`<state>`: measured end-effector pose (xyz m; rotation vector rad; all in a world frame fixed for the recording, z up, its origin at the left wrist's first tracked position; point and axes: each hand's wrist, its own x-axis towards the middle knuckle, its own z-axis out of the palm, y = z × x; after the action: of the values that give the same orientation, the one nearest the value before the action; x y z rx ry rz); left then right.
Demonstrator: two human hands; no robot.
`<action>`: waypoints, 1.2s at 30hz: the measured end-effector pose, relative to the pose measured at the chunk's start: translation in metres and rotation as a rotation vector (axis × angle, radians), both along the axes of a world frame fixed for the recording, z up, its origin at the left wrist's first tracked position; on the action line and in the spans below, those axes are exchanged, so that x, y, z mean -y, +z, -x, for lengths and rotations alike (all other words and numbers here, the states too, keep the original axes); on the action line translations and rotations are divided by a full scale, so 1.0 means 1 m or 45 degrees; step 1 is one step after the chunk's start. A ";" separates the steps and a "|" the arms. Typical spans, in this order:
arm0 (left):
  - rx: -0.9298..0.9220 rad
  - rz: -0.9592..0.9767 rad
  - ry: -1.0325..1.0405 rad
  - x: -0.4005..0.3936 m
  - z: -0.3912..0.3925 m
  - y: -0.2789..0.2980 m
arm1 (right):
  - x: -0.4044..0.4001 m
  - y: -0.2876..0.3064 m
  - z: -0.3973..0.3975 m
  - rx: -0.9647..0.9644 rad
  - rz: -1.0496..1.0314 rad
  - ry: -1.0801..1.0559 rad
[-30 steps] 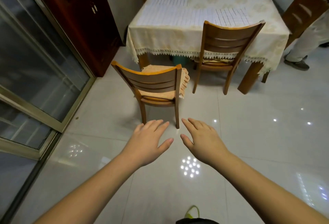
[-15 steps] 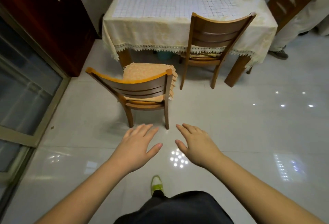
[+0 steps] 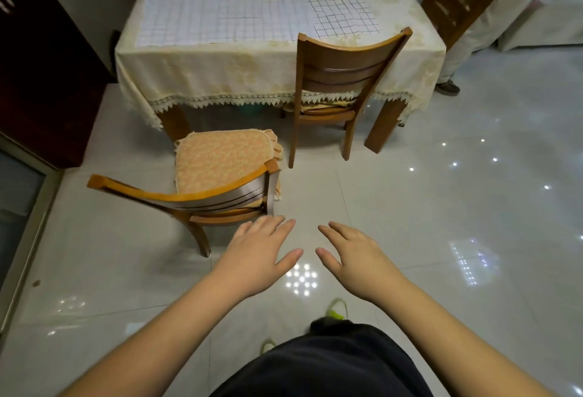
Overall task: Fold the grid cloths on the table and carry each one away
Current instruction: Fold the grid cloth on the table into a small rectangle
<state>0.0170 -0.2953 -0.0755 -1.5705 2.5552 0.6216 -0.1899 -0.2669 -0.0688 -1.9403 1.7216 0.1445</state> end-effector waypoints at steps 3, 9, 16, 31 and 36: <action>0.005 0.000 -0.017 0.028 0.018 -0.002 | 0.028 -0.007 0.017 0.011 0.005 -0.016; 0.080 0.000 0.031 0.089 0.072 -0.003 | 0.092 -0.014 0.067 0.037 -0.002 0.015; 0.093 0.008 0.075 0.161 0.146 0.005 | 0.160 -0.008 0.145 0.001 -0.024 0.073; 0.223 0.038 0.175 0.294 0.192 -0.009 | 0.316 -0.009 0.199 -0.007 -0.025 0.040; 0.120 0.009 0.193 0.369 0.201 -0.007 | 0.383 -0.006 0.201 -0.053 0.003 0.035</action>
<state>-0.1844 -0.6639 -0.0825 -1.7635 2.3908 0.5380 -0.3909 -0.6501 -0.0752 -1.9763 1.7231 0.1944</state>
